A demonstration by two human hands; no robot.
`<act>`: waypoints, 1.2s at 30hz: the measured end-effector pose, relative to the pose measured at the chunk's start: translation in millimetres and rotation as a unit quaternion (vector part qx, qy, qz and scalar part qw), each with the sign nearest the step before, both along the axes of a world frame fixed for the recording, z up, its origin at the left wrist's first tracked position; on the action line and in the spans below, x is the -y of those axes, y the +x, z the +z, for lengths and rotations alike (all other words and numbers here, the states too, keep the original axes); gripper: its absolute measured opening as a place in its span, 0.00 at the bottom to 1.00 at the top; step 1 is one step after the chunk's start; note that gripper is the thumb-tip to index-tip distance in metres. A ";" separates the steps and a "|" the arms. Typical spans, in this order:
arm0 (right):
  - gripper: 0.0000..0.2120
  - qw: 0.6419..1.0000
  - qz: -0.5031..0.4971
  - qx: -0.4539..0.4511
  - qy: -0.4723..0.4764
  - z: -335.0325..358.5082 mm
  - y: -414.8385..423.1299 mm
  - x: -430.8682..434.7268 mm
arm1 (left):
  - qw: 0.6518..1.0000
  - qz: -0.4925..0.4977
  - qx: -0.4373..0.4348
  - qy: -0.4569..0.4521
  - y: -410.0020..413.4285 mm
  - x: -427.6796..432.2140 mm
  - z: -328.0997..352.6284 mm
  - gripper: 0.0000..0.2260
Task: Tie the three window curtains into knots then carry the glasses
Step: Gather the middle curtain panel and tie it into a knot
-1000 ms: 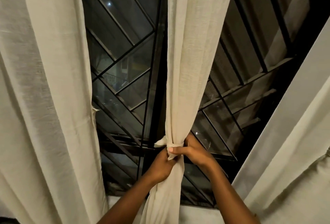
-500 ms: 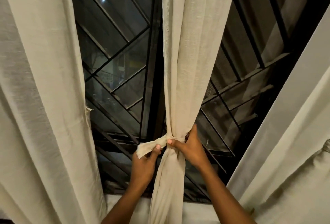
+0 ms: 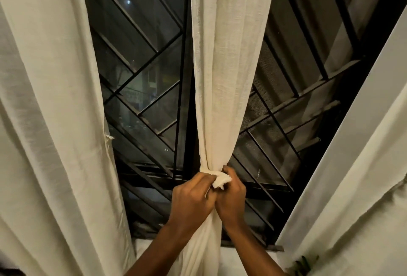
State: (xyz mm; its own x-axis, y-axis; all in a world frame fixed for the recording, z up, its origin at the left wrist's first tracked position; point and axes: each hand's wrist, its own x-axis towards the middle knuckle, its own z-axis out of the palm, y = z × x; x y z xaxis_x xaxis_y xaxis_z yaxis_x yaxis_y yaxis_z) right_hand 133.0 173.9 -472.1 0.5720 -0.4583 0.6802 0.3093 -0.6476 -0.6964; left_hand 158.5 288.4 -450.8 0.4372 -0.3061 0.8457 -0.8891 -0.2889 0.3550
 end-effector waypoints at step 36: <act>0.08 0.999 0.025 0.023 0.012 -1.2 -10.3 13.0 | 0.939 0.079 -0.034 0.334 -4.6 4.8 53.4 0.17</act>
State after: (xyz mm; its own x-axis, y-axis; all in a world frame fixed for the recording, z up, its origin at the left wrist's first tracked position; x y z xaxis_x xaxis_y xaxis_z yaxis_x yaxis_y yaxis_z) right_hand 122.8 160.9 -473.3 0.5625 -0.4468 0.6957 0.3728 -0.6139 -0.6958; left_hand 154.0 283.6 -397.4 0.5680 -0.6847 0.4566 -0.7981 -0.5938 0.1022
